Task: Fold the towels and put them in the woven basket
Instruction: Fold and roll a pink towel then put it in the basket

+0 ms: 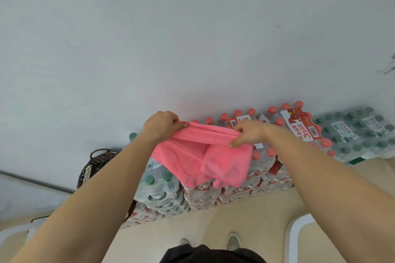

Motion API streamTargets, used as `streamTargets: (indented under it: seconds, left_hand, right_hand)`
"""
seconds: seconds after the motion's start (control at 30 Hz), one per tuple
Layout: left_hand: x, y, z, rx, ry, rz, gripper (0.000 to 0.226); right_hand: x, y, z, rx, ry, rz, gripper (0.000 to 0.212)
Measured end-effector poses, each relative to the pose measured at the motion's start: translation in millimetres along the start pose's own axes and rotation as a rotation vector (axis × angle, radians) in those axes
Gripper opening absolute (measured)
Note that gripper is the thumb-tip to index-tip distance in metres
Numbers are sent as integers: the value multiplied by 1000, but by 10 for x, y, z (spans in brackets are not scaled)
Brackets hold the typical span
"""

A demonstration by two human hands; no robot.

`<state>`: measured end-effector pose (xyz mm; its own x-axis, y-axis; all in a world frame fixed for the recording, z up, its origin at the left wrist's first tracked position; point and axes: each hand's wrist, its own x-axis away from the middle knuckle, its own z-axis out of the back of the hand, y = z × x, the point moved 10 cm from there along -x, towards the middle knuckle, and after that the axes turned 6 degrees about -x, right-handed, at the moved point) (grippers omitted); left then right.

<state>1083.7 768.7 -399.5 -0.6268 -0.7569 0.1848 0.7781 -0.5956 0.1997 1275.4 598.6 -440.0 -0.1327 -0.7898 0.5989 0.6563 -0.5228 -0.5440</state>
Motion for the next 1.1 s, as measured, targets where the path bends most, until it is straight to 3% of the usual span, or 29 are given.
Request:
streamTargets:
  seconds: [0.07, 0.2, 0.3, 0.37, 0.43, 0.57, 0.67, 0.83, 0.97, 1.1]
  left_hand:
    - [2, -34, -71, -17, -79, -19, 51]
    - [58, -1, -172, 78, -249, -79, 80]
    - [146, 87, -222, -7, -387, -129, 36]
    - [166, 50, -255, -147, -414, -138, 21]
    - [142, -92, -231, -257, -370, -97, 8]
    - [75, -500, -53, -216, -187, 65, 11]
    - [69, -680, 42, -196, -76, 191, 7]
    - [-73, -780, -27, -226, -7, 324, 20]
    - [-295, -805, -242, 50, 65, 375, 15]
    - [-478, -749, -462, 260, 150, 341, 33]
  right_hand:
    - [73, 189, -6, 162, -30, -104, 19]
    - [129, 428, 248, 331, 96, -261, 38]
    - [188, 359, 499, 488, 242, -302, 42]
    - [199, 282, 625, 556, 308, -294, 40]
    - [153, 260, 697, 543, 316, -278, 40]
    - [-21, 265, 649, 294, 248, -185, 57]
    - [-125, 300, 655, 150, 291, -146, 46]
    - [-342, 313, 768, 325, 416, -153, 31]
    - [-626, 355, 904, 404, 536, -241, 31]
    - [-842, 442, 945, 377, 656, -361, 36]
